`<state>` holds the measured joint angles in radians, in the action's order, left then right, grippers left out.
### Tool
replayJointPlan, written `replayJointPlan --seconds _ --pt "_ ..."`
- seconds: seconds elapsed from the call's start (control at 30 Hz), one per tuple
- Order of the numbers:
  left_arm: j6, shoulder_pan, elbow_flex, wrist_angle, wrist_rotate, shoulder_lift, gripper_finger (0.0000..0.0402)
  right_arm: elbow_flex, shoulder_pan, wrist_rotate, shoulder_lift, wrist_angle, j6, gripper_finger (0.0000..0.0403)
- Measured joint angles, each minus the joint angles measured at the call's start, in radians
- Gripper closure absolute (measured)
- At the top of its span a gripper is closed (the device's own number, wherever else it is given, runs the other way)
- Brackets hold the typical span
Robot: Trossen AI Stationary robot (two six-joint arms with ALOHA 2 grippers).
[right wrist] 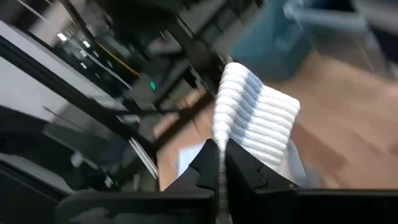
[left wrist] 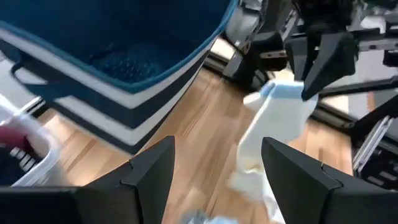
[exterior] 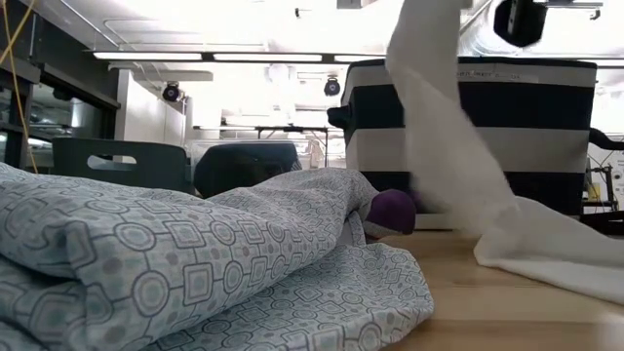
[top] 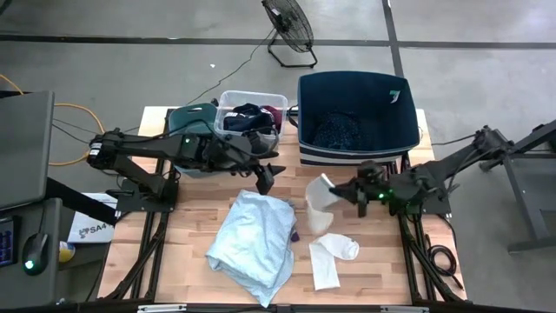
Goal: Pick & Place Cloths
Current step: Put the pink sock into the blue bin
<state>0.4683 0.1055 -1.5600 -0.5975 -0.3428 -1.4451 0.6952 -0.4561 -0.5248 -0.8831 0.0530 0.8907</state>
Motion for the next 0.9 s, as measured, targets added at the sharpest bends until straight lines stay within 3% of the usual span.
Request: replayJointPlan --seconds 0.43,0.77,0.9 --pt "-0.051 0.0 0.0 0.208 0.007 -0.105 0.0167 0.001 0.02 -0.024 0.16 -0.14 -0.203 0.0399" --pt "-0.369 0.008 0.002 0.544 0.056 -0.229 0.0167 0.002 0.051 0.045 0.195 -0.187 -0.24 0.0399" --pt "-0.427 0.007 0.001 0.652 0.064 -0.275 0.0167 0.002 0.066 0.091 0.196 -0.193 -0.241 0.0399"
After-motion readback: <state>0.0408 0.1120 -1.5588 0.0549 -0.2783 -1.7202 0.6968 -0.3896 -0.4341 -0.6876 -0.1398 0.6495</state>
